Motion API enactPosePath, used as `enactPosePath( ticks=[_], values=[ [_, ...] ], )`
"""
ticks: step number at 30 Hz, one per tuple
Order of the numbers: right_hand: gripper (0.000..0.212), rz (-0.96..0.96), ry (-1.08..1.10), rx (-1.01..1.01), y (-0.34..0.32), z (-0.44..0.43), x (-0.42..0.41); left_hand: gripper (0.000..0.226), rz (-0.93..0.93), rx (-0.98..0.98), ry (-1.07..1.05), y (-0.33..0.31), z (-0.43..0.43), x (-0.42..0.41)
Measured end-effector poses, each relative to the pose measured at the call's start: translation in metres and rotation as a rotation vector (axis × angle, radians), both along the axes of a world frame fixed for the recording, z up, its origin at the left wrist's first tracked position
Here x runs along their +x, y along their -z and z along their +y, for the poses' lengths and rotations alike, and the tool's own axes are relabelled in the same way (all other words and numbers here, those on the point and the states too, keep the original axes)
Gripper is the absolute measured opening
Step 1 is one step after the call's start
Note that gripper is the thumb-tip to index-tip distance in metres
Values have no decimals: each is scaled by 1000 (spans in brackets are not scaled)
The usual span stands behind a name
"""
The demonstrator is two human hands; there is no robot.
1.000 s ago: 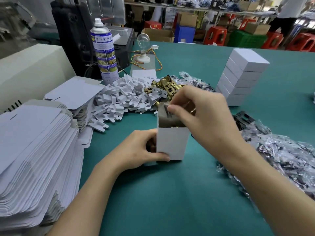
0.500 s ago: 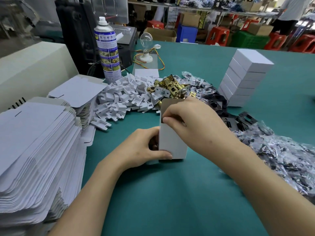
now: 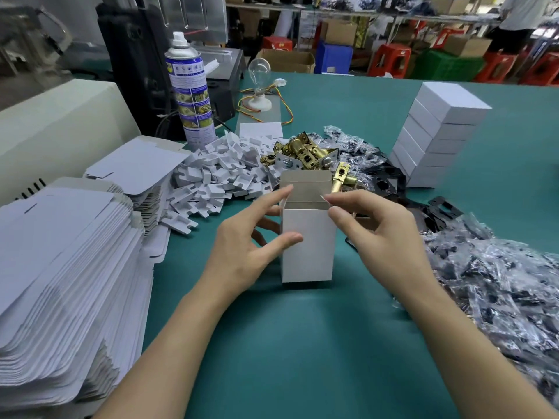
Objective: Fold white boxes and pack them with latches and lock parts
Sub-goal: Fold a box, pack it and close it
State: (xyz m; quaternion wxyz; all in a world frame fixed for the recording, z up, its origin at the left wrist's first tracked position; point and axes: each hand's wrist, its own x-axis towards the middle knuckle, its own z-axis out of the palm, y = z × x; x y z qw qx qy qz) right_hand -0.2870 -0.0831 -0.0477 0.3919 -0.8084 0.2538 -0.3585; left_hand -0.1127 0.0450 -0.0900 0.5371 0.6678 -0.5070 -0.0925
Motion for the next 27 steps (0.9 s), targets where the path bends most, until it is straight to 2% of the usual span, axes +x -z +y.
enactPosePath(
  ticks=[2, 5, 11, 20, 24, 27],
  values=[
    [8, 5, -25, 10, 1, -4, 5, 57, -19, -8, 11, -1, 1, 0],
    [18, 21, -77, 26, 3, -13, 14, 45, -38, -11, 18, -1, 0, -1],
    [24, -128, -117, 64, 23, -10, 22, 20, -59, -56, 6, -5, -1, -2],
    [29, -176, -154, 115, 30, -11, 21, 20, -151, -134, -69, -10, -5, -13],
    [31, -248, -178, 199, 26, -10, 20, 19, -197, -205, -71, -10, -6, -14],
    [19, -286, -166, 250, 25, -9, 18, 37, -189, -255, -92, -8, -6, -16]
  ],
)
